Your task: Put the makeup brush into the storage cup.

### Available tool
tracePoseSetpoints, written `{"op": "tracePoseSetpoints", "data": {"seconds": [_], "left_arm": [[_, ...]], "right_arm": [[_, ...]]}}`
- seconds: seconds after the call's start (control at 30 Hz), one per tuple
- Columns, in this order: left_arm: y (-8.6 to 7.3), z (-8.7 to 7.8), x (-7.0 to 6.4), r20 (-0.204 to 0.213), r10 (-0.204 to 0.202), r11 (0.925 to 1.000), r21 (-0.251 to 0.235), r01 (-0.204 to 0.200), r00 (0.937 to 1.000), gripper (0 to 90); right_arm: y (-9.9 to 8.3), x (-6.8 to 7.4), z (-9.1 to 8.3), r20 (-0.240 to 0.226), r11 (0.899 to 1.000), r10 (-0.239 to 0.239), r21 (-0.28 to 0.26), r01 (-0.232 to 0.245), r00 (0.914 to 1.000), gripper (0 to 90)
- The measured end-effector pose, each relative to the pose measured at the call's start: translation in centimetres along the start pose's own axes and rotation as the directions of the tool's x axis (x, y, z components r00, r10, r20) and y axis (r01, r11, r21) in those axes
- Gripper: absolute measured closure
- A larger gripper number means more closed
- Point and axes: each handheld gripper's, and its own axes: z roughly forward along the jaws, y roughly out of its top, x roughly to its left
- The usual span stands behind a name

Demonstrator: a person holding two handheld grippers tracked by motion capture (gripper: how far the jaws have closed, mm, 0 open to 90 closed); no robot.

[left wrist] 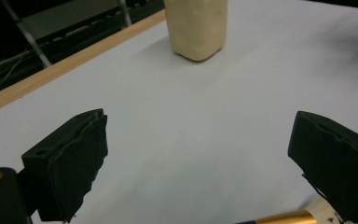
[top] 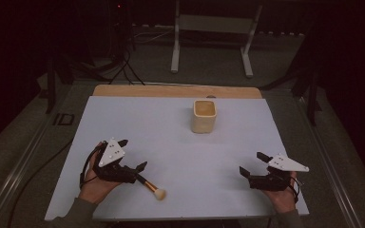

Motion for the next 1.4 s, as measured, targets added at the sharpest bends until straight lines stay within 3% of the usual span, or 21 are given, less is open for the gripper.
{"op": "tracePoseSetpoints", "data": {"seconds": [0.3, 0.43, 0.67, 0.87, 0.9, 0.93, 1.03, 1.4], "left_arm": [[0.6, 0.5, 0.2, 0.032, 0.069, 0.9924, 0.099, -0.072, 0.9971, 5.3], [0.8, 0.6, 0.4, 0.055, 0.079, 0.9882, 0.127, -0.085, 0.9954, 5.8], [1.1, 1.2, 0.5, 0.104, 0.112, 0.9720, 0.195, -0.131, 0.9882, 6.2], [1.3, 2.0, 0.3, 0.157, 0.133, 0.9475, 0.270, -0.172, 0.9787, 6.7], [1.3, 2.0, 0.3, 0.157, 0.133, 0.9475, 0.270, -0.172, 0.9787, 6.8], [1.4, 2.3, 0.2, 0.169, 0.145, 0.9389, 0.287, -0.190, 0.9748, 6.8], [1.5, 2.7, -0.1, 0.186, 0.160, 0.9279, 0.307, -0.212, 0.9694, 6.9], [1.5, 4.2, -0.8, 0.260, 0.209, 0.8593, 0.411, -0.304, 0.9427, 7.8]], "right_arm": [[0.0, 0.0, 0.0, -0.001, 1.000, 0.001, 0.001, -0.001, 1.0000, 9.3], [0.0, 0.0, 0.0, -0.002, 1.000, 0.000, 0.002, 0.000, 1.0000, 9.3], [0.0, 0.0, 0.1, -0.003, 1.000, -0.001, 0.003, 0.001, 1.0000, 9.3], [0.0, 0.1, 0.1, -0.005, 1.000, -0.001, 0.005, 0.001, 1.0000, 9.3], [0.0, 0.1, 0.1, -0.005, 1.000, -0.001, 0.005, 0.001, 1.0000, 9.3], [0.0, 0.1, 0.1, -0.006, 1.000, -0.001, 0.005, 0.001, 1.0000, 9.3], [0.0, 0.1, 0.1, -0.006, 1.000, -0.002, 0.005, 0.002, 1.0000, 9.3], [0.0, 0.1, 0.1, -0.008, 1.000, -0.002, 0.006, 0.002, 1.0000, 9.3]]}}
